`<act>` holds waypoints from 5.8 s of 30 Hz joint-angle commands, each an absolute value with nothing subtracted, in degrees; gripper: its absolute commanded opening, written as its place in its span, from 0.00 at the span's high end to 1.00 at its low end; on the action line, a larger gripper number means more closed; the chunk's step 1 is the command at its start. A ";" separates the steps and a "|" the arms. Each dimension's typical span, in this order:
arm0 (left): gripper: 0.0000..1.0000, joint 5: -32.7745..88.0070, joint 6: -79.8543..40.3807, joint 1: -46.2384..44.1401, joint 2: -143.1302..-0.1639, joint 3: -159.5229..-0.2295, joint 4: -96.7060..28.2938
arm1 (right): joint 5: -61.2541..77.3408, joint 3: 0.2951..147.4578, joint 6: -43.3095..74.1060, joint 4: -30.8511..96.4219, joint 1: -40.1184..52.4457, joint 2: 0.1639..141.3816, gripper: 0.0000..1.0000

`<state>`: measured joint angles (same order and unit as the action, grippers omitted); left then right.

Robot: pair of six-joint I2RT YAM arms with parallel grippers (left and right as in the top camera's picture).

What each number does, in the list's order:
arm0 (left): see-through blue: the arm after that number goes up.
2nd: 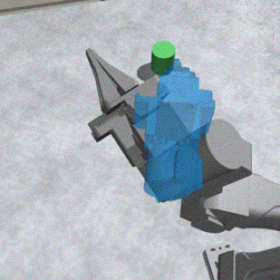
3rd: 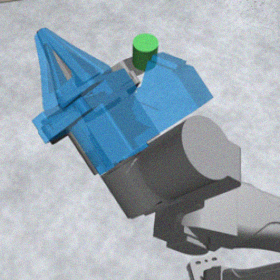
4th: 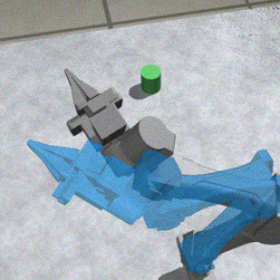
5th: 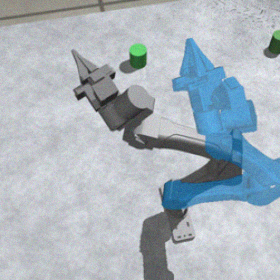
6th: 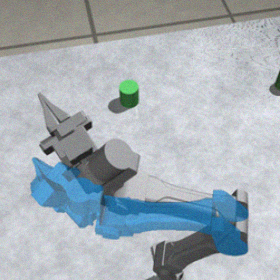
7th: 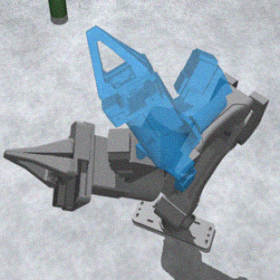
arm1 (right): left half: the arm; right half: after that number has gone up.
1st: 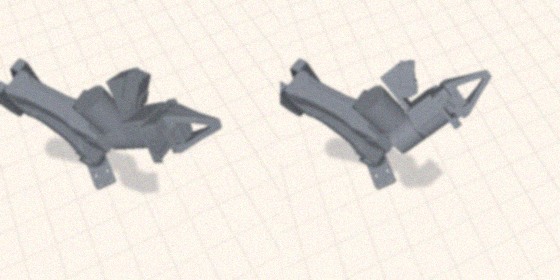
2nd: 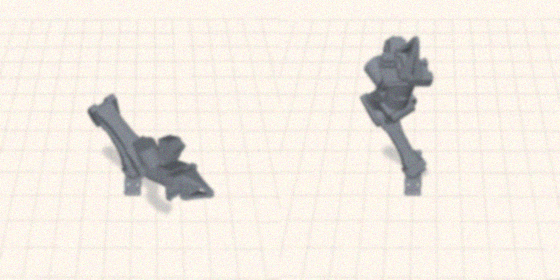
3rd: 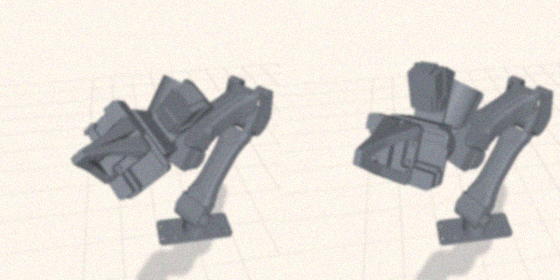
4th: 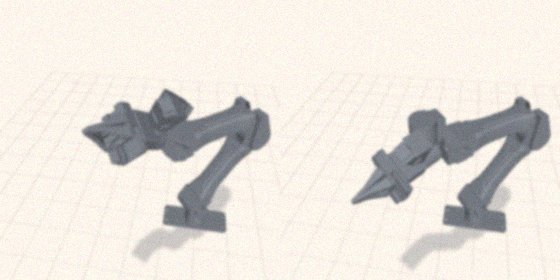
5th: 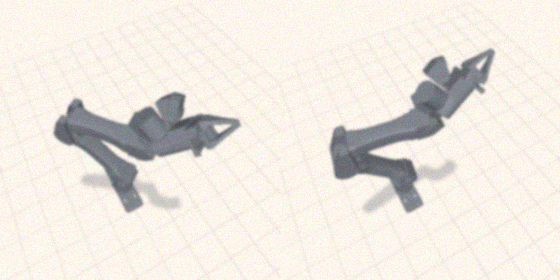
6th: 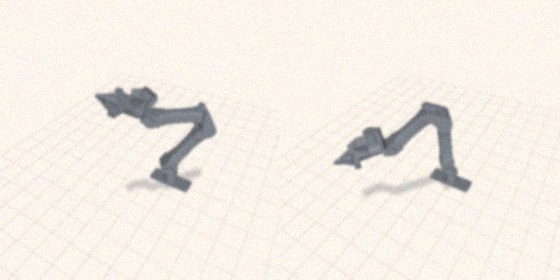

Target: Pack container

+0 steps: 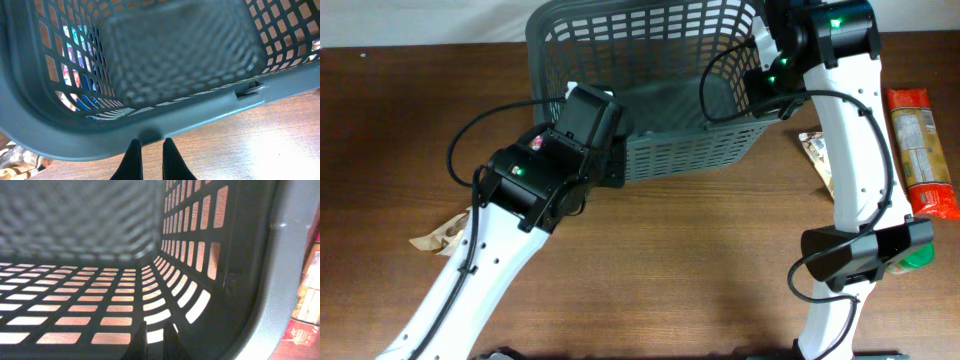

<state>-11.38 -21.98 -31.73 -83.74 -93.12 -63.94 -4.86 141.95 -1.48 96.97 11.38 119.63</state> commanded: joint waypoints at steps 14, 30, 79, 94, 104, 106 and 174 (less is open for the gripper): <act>0.98 -11.55 -20.67 -29.26 -87.92 -93.86 -63.40 | -2.50 141.93 -0.99 97.34 11.22 115.42 0.96; 0.98 -10.24 -19.40 -27.11 -87.88 -93.86 -63.46 | -1.74 141.93 -0.60 97.34 11.22 115.15 0.96; 0.01 -27.68 -16.40 3.53 -74.17 -97.54 -77.25 | 6.61 114.19 24.38 95.07 -45.04 91.37 0.01; 0.01 -25.76 -16.40 3.53 -74.74 -97.54 -77.23 | -9.76 102.59 34.68 89.56 -44.97 96.07 0.01; 0.01 -23.53 -16.40 3.53 -74.74 -97.54 -77.25 | -5.54 85.60 30.30 75.46 -44.95 95.83 0.01; 0.01 -23.53 -16.40 3.53 -74.74 -97.54 -77.25 | -5.58 82.96 30.28 73.52 -44.97 95.83 0.01; 0.01 -23.53 -16.40 3.53 -74.74 -97.54 -79.18 | -3.03 70.22 30.26 57.84 -43.09 103.68 0.01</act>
